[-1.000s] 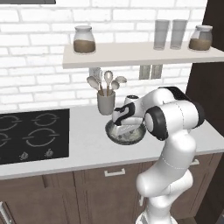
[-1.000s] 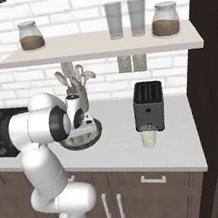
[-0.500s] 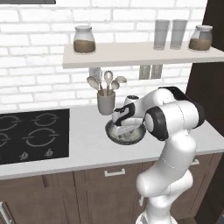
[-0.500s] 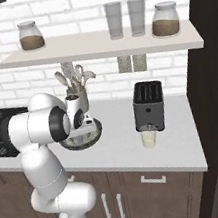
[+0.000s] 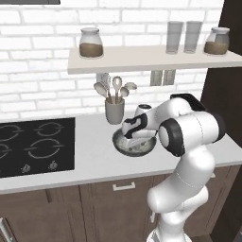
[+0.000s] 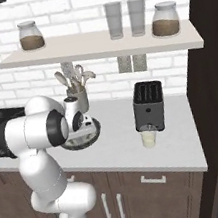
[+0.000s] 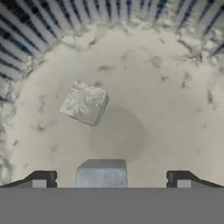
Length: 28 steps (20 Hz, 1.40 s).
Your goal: Grab a lemon wedge from the fridge and one ice cube from the ice bowl, and put them in the glass of lemonade.
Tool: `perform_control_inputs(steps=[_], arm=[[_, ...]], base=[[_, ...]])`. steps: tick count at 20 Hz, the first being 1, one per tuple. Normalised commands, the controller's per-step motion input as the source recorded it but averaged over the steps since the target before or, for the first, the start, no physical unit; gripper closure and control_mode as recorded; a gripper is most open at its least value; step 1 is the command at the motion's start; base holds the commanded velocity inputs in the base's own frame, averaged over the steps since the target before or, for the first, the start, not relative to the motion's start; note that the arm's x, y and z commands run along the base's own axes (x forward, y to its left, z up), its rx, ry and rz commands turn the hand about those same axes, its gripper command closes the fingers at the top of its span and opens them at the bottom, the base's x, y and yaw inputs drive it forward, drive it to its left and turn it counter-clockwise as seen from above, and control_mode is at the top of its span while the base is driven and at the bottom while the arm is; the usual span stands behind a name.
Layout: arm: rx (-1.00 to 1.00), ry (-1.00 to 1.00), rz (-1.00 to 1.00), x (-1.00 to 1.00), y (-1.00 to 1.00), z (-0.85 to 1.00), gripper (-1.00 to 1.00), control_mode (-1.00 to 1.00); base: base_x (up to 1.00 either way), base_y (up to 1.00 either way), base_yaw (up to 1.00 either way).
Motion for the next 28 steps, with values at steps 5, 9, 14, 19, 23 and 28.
perform_control_inputs(steps=[5,9,14,19,23,28], arm=[[0.0,0.0,0.0,0.0,0.0,-0.03,-1.0,-1.0],[0.0,0.0,0.0,0.0,0.0,-0.19,-1.0,-1.0],[0.0,0.0,0.0,0.0,0.0,0.0,-1.0,-1.0],[0.0,0.01,0.0,0.0,0.0,0.0,1.0,-1.0],[0.0,0.0,0.0,0.0,0.0,0.0,1.0,-1.0],[0.0,0.0,0.0,-0.02,0.0,0.0,1.0,-1.0]], base=[[0.0,0.0,0.0],[0.0,0.0,0.0],[0.0,0.0,0.0],[0.0,0.0,0.0],[0.0,0.0,0.0],[0.0,0.0,0.0]])
